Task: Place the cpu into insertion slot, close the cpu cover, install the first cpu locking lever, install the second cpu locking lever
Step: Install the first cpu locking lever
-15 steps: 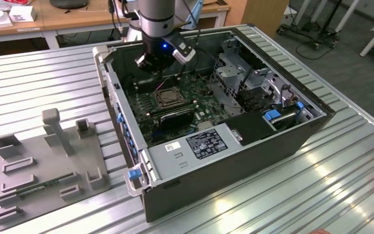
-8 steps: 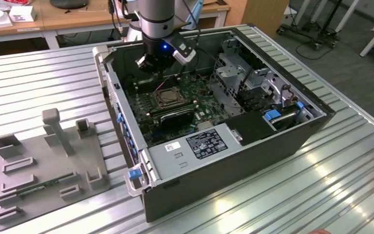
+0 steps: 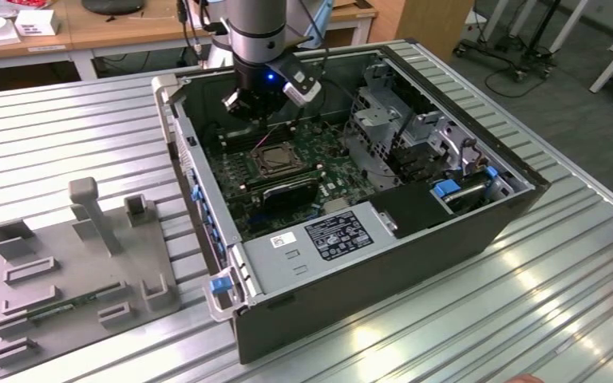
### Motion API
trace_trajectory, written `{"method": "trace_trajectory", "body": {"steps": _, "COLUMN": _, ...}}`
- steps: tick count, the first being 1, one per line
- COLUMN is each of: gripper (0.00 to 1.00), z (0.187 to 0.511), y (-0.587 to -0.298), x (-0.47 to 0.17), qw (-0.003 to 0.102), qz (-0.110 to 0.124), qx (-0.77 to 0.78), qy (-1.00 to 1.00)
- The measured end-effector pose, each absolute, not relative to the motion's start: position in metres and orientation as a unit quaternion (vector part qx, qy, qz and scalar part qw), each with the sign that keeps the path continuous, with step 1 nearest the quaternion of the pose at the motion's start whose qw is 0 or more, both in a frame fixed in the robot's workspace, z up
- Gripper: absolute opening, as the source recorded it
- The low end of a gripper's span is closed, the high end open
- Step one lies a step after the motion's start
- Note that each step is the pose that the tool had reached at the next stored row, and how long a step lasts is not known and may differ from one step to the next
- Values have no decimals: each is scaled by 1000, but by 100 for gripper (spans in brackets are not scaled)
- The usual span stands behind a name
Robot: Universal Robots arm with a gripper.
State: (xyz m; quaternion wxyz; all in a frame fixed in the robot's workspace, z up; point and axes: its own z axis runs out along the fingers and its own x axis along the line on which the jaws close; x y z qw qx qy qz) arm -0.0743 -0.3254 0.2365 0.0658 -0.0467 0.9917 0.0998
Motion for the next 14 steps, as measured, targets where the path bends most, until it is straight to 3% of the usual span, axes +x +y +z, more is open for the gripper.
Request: {"method": "trace_trajectory", "body": {"steps": 14, "gripper": 10, "z": 236, "y": -325, "x": -71, "qw": 62, "qz": 100, "qx": -41, "qy": 992}}
